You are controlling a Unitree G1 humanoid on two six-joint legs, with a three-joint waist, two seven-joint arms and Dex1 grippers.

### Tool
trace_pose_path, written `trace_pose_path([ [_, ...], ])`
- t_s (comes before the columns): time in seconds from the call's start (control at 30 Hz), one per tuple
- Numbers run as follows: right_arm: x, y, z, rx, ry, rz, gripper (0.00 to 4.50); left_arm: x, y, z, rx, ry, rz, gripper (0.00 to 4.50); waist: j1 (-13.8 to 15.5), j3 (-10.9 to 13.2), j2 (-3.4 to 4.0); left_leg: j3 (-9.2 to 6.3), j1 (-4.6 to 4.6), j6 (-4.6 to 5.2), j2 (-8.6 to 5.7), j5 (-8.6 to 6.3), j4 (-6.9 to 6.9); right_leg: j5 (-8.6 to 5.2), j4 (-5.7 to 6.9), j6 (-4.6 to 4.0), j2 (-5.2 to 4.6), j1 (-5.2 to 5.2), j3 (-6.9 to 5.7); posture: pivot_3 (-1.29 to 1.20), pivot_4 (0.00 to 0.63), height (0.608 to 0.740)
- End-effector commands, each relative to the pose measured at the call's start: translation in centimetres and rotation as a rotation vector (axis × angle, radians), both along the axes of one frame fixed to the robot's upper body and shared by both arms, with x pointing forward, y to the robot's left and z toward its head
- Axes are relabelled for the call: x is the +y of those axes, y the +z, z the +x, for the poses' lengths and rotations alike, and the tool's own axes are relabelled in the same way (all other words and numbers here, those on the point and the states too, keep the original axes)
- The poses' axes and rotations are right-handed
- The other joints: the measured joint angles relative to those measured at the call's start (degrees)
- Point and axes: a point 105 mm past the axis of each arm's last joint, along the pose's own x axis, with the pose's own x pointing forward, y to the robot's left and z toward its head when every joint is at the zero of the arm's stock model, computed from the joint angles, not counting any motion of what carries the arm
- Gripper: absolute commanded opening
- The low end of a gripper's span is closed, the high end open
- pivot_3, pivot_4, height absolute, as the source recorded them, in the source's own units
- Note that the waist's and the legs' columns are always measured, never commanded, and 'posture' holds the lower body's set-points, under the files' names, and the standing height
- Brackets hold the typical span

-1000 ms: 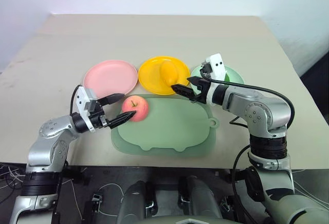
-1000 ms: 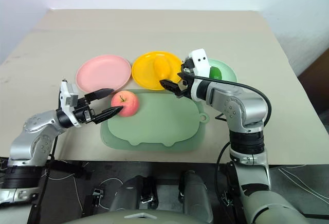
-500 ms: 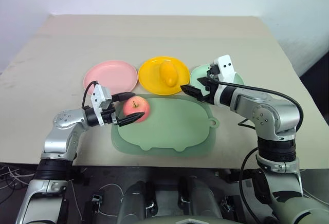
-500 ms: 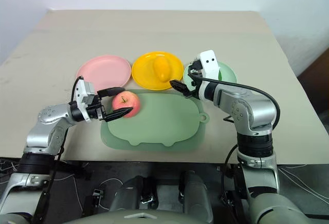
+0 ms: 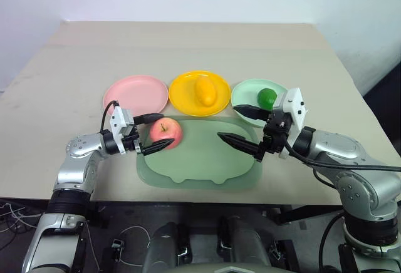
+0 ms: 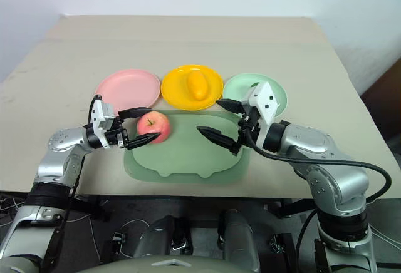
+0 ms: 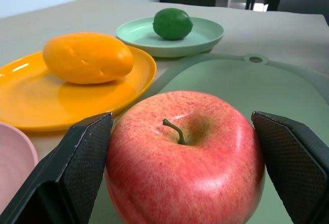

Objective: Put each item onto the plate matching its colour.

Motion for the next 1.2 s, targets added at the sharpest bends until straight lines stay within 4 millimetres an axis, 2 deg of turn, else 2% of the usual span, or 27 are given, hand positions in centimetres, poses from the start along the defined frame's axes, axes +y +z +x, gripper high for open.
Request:
trace_pose_path([
  [0.03,0.4,0.5,-1.1,-0.057,0.070,-0.013,4.48,1.0,-1.1,0.0,0.043,0.044,0.042,4.50,-0.02,0.00,0.00,0.00,0.00,-0.04,0.00,0.02,0.00,0.04,0.00,-0.06,0.00,0.00,0.00,0.00,0.150,0.696],
  [0.3,0.9,-0.5,-0.8,-0.062,0.091,-0.059,4.48,0.6,-0.3,0.0,0.035,0.040,0.043,4.50,-0.04,0.00,-0.01,0.00,-0.01,-0.10,0.00,0.06,0.00,0.02,-0.02,-0.04,0.00,-0.02,0.00,0.00,0.150,0.696],
  [0.43,0.8,-0.7,-0.3,-0.066,0.077,-0.075,4.50,0.6,-0.2,-0.2,0.051,0.033,0.062,3.79,-0.07,0.01,-0.01,0.00,-0.03,-0.10,0.00,0.06,0.00,0.01,-0.03,-0.05,0.00,-0.04,0.00,0.00,0.150,0.696],
  [0.57,0.7,-0.6,0.0,-0.070,0.069,-0.077,4.50,0.6,0.5,-0.2,0.032,0.037,0.050,3.67,-0.12,0.01,0.00,0.00,-0.05,-0.15,0.00,0.09,-0.01,0.02,-0.03,-0.06,0.00,-0.06,0.00,0.00,0.150,0.696],
  [0.7,0.6,-0.6,-0.1,-0.070,0.069,-0.079,4.50,0.8,2.3,-0.3,0.000,0.057,0.017,3.66,-0.10,0.02,-0.02,0.00,-0.14,-0.15,0.00,0.09,-0.01,0.03,-0.03,-0.06,0.00,-0.14,0.00,0.00,0.150,0.696],
  [0.83,0.5,-0.3,-0.2,-0.072,0.076,-0.064,4.50,2.0,6.6,-0.3,-0.035,0.145,-0.108,3.66,-0.02,0.07,-0.08,-0.02,-0.32,-0.16,0.00,0.10,0.01,0.10,-0.01,-0.05,0.00,-0.31,0.00,0.00,0.150,0.696],
  [0.97,0.8,-0.5,-0.2,-0.067,0.082,-0.059,4.50,3.4,9.1,-0.1,-0.033,0.227,-0.137,3.66,0.27,0.08,-0.09,-0.05,-0.34,-0.16,-0.01,0.10,0.05,0.14,-0.01,0.06,0.00,-0.28,-0.02,0.00,0.150,0.696],
  [1.03,0.9,-0.8,-0.1,-0.061,0.083,-0.061,4.50,4.3,10.0,0.9,-0.062,0.310,-0.163,3.66,0.68,0.08,-0.09,-0.05,-0.33,-0.16,-0.01,0.10,0.08,0.05,-0.02,0.18,0.00,-0.25,-0.03,0.00,0.150,0.696],
  [1.1,1.1,-1.0,0.1,-0.057,0.083,-0.057,4.50,5.6,11.1,2.7,-0.099,0.443,-0.204,3.66,1.42,0.08,-0.10,-0.05,-0.33,-0.16,-0.02,0.10,0.12,0.02,-0.03,0.15,0.00,-0.23,-0.02,0.00,0.150,0.696],
  [1.2,1.5,-1.0,0.5,-0.061,0.083,-0.049,4.50,6.5,10.0,4.9,-0.104,0.588,-0.169,3.66,1.64,0.08,-0.10,-0.07,-0.33,-0.15,-0.04,0.09,0.18,-0.01,-0.03,0.05,-0.02,-0.18,-0.03,0.00,0.150,0.696],
])
